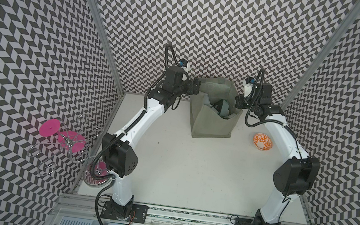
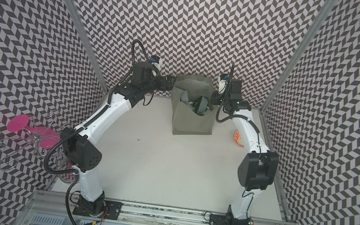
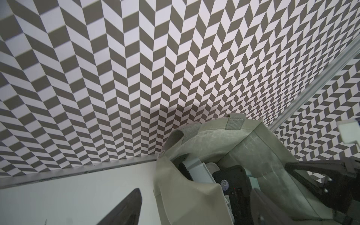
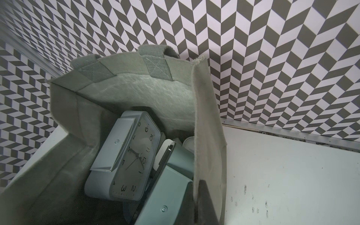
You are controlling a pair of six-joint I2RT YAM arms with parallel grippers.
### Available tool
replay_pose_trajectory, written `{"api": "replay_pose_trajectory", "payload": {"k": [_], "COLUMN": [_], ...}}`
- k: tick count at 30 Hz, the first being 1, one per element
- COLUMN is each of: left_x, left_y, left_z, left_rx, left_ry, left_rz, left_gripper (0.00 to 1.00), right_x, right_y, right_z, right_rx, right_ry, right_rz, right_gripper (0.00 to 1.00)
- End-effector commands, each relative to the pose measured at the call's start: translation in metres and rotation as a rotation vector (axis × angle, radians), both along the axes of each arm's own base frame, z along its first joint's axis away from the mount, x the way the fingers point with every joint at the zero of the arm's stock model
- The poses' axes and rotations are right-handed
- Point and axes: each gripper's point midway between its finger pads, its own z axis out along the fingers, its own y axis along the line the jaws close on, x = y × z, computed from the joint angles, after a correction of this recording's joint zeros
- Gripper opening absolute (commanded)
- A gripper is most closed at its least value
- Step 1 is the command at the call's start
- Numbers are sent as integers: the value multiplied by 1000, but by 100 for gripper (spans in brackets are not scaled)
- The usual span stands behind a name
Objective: Put the alarm clock into the canvas bag
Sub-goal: Place the alarm at the canvas bag, then adjust the canvas bag at the center of the board.
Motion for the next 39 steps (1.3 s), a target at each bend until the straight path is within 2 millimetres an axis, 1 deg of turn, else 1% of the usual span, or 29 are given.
{"api": "replay_pose_trajectory", "payload": {"k": [1,6,8,10,14,15,16,18,19,23,24,25,26,29,31,34,37,39], "left_x": [20,46,55,60,61,62,63,65,67,70,70,69,68,61,53,40,29,23], "left_y": [-4,-16,-16,-16,-20,-21,-22,-24,-24,-21,-19,-18,-17,-15,-15,-9,-4,-2], "left_z": [-35,-58,-67,-77,-99,-101,-103,-99,-94,-69,-59,-48,-39,-2,26,62,88,98], "left_rx": [38,47,53,51,53,52,51,45,39,15,3,-9,-17,-44,-69,-92,-111,-119], "left_ry": [83,143,155,170,211,214,215,202,190,128,105,81,59,-30,-91,-167,-218,-236], "left_rz": [-6,-12,3,1,-24,-27,-31,-37,-37,-49,-54,-58,-59,-68,-88,-92,-93,-98], "left_gripper": [92,92,90,85,69,65,58,44,36,11,4,0,0,0,0,0,0,0], "right_x": [-3,-5,-6,-6,-6,-6,-6,-7,-8,-8,-9,-9,-10,-14,-19,-29,-40,-47], "right_y": [0,1,0,0,-2,-2,-1,0,-1,-2,-2,0,2,4,5,11,18,24], "right_z": [30,29,29,29,23,21,19,17,18,26,30,34,39,54,66,87,104,112], "right_rx": [33,32,29,28,17,16,18,23,23,37,47,57,65,86,104,149,187,200], "right_ry": [-80,-76,-76,-78,-71,-65,-59,-58,-60,-77,-83,-89,-95,-121,-144,-183,-212,-229], "right_rz": [8,20,14,16,8,9,13,15,13,7,11,20,27,41,48,83,122,146], "right_gripper": [0,0,0,0,0,0,0,0,0,0,0,0,0,0,0,0,0,0]}}
